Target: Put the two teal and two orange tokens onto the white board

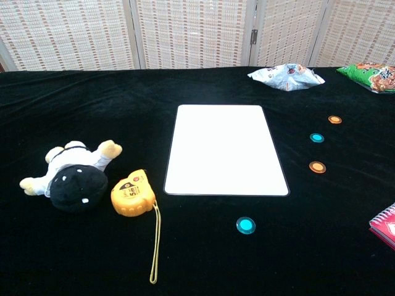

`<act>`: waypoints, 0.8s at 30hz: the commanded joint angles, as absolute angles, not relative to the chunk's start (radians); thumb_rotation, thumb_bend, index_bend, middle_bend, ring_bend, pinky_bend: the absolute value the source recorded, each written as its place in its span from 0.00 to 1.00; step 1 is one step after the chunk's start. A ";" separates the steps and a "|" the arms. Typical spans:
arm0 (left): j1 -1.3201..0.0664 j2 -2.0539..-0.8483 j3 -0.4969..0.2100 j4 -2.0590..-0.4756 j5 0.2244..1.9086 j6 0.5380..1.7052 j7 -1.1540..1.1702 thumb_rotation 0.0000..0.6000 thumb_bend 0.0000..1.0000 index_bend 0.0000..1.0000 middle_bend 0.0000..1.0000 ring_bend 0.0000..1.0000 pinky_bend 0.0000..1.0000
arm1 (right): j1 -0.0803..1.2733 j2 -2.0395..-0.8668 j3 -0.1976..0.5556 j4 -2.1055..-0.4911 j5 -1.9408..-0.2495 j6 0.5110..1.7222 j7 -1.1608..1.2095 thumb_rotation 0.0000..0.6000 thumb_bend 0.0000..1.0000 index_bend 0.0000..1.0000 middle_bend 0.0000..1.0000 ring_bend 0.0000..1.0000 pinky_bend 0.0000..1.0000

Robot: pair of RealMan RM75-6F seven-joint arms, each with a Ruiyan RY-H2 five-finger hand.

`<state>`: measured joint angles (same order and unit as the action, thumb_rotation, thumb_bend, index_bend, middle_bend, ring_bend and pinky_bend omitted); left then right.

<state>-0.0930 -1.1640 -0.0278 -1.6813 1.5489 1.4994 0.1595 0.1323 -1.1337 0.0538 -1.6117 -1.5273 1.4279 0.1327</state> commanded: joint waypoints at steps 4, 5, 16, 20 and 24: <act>-0.094 -1.168 -0.028 -1.677 1.546 1.498 0.160 1.00 0.36 0.20 0.10 0.14 0.00 | 0.136 -1.134 0.054 -1.611 -1.532 1.424 0.135 1.00 0.27 0.17 0.13 0.06 0.00; -0.094 -1.168 -0.029 -1.677 1.547 1.501 0.158 1.00 0.36 0.20 0.10 0.14 0.00 | 0.137 -1.132 0.054 -1.612 -1.532 1.423 0.133 1.00 0.27 0.17 0.13 0.06 0.00; -0.089 -1.162 -0.029 -1.678 1.551 1.514 0.153 1.00 0.36 0.20 0.10 0.14 0.00 | 0.160 -1.117 0.041 -1.631 -1.587 1.410 0.136 1.00 0.27 0.17 0.13 0.07 0.00; -0.086 -1.159 -0.028 -1.680 1.552 1.519 0.151 1.00 0.36 0.20 0.10 0.14 0.00 | 0.196 -1.131 0.019 -1.647 -1.649 1.368 0.106 1.00 0.27 0.19 0.13 0.07 0.00; -0.083 -1.157 -0.026 -1.681 1.558 1.526 0.148 1.00 0.36 0.20 0.10 0.14 0.00 | 0.248 -1.157 -0.007 -1.667 -1.711 1.294 0.051 1.00 0.27 0.21 0.13 0.07 0.00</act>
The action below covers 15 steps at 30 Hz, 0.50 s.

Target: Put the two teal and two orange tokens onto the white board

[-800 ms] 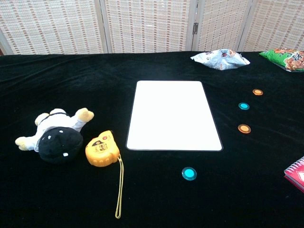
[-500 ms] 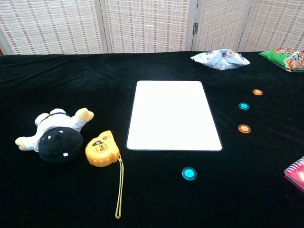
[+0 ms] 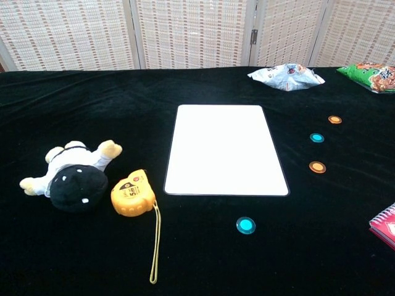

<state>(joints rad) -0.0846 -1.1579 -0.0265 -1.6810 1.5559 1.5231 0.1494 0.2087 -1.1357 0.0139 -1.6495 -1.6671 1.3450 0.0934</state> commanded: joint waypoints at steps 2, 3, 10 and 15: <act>-0.081 -1.157 -0.025 -1.680 1.558 1.528 0.146 1.00 0.36 0.20 0.10 0.14 0.00 | 0.275 -1.178 -0.011 -1.680 -1.733 1.261 0.017 1.00 0.27 0.22 0.13 0.07 0.00; -0.081 -1.157 -0.024 -1.679 1.558 1.528 0.145 1.00 0.36 0.20 0.10 0.14 0.00 | 0.287 -1.189 -0.012 -1.683 -1.743 1.247 0.004 1.00 0.27 0.23 0.13 0.06 0.00; -0.072 -1.156 -0.020 -1.672 1.559 1.537 0.133 1.00 0.36 0.20 0.10 0.14 0.00 | 0.378 -1.284 -0.020 -1.694 -1.769 1.105 -0.113 1.00 0.27 0.32 0.11 0.00 0.00; -0.069 -1.158 -0.016 -1.665 1.562 1.537 0.129 1.00 0.36 0.20 0.10 0.14 0.00 | 0.428 -1.372 -0.019 -1.663 -1.745 1.018 -0.176 1.00 0.27 0.35 0.09 0.00 0.00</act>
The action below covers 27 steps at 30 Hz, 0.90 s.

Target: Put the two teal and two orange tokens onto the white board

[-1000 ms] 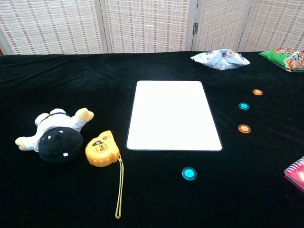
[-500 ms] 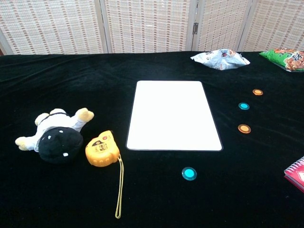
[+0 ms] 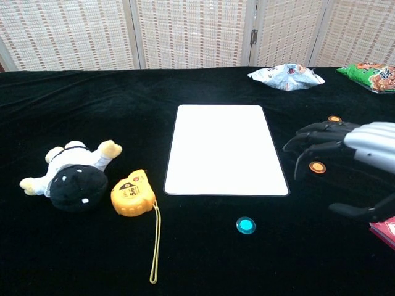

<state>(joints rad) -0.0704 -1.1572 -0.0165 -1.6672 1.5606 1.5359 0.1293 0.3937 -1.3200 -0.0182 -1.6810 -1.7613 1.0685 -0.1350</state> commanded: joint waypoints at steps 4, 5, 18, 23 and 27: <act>-0.065 -1.157 -0.015 -1.660 1.558 1.540 0.123 1.00 0.36 0.20 0.10 0.14 0.00 | 0.453 -1.419 -0.008 -1.650 -1.711 0.981 -0.203 1.00 0.27 0.36 0.09 0.00 0.00; -0.064 -1.157 -0.015 -1.660 1.557 1.540 0.122 1.00 0.36 0.20 0.10 0.14 0.00 | 0.458 -1.428 -0.005 -1.648 -1.702 0.974 -0.209 1.00 0.27 0.36 0.09 0.00 0.00; -0.064 -1.163 -0.013 -1.649 1.555 1.532 0.118 1.00 0.36 0.20 0.10 0.14 0.00 | 0.534 -1.516 0.026 -1.612 -1.575 0.868 -0.316 1.00 0.27 0.36 0.08 0.00 0.00; -0.064 -1.166 -0.012 -1.645 1.555 1.531 0.117 1.00 0.36 0.20 0.10 0.14 0.00 | 0.550 -1.541 0.027 -1.592 -1.542 0.855 -0.336 1.00 0.27 0.36 0.08 0.00 0.00; -0.062 -1.166 -0.014 -1.642 1.554 1.533 0.113 1.00 0.36 0.20 0.10 0.14 0.00 | 0.559 -1.554 0.023 -1.585 -1.527 0.853 -0.347 1.00 0.27 0.36 0.09 0.00 0.00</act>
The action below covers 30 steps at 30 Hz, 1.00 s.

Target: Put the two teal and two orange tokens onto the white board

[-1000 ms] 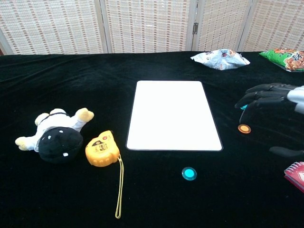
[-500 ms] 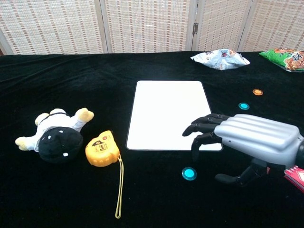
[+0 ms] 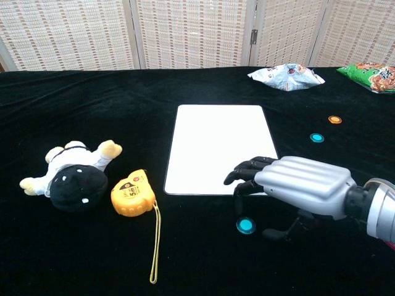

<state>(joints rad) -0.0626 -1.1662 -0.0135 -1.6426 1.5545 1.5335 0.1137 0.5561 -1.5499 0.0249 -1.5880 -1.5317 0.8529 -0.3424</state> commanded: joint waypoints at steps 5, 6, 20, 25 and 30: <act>-0.062 -1.167 -0.012 -1.639 1.554 1.531 0.111 1.00 0.36 0.20 0.10 0.14 0.00 | 0.570 -1.566 0.019 -1.580 -1.511 0.851 -0.360 1.00 0.27 0.36 0.09 0.00 0.00; -0.061 -1.168 -0.012 -1.638 1.554 1.532 0.109 1.00 0.36 0.20 0.10 0.14 0.00 | 0.572 -1.569 0.018 -1.578 -1.508 0.852 -0.366 1.00 0.27 0.36 0.09 0.00 0.00; -0.057 -1.174 -0.013 -1.621 1.547 1.532 0.095 1.00 0.36 0.20 0.10 0.14 0.00 | 0.597 -1.601 0.011 -1.552 -1.473 0.856 -0.393 1.00 0.27 0.39 0.09 0.00 0.00; -0.055 -1.177 -0.013 -1.614 1.545 1.532 0.089 1.00 0.36 0.20 0.10 0.14 0.00 | 0.601 -1.614 0.006 -1.543 -1.464 0.860 -0.401 1.00 0.27 0.43 0.09 0.00 0.00; -0.054 -1.178 -0.012 -1.608 1.544 1.531 0.083 1.00 0.36 0.20 0.10 0.14 0.00 | 0.603 -1.619 0.001 -1.541 -1.457 0.869 -0.407 1.00 0.27 0.47 0.10 0.00 0.00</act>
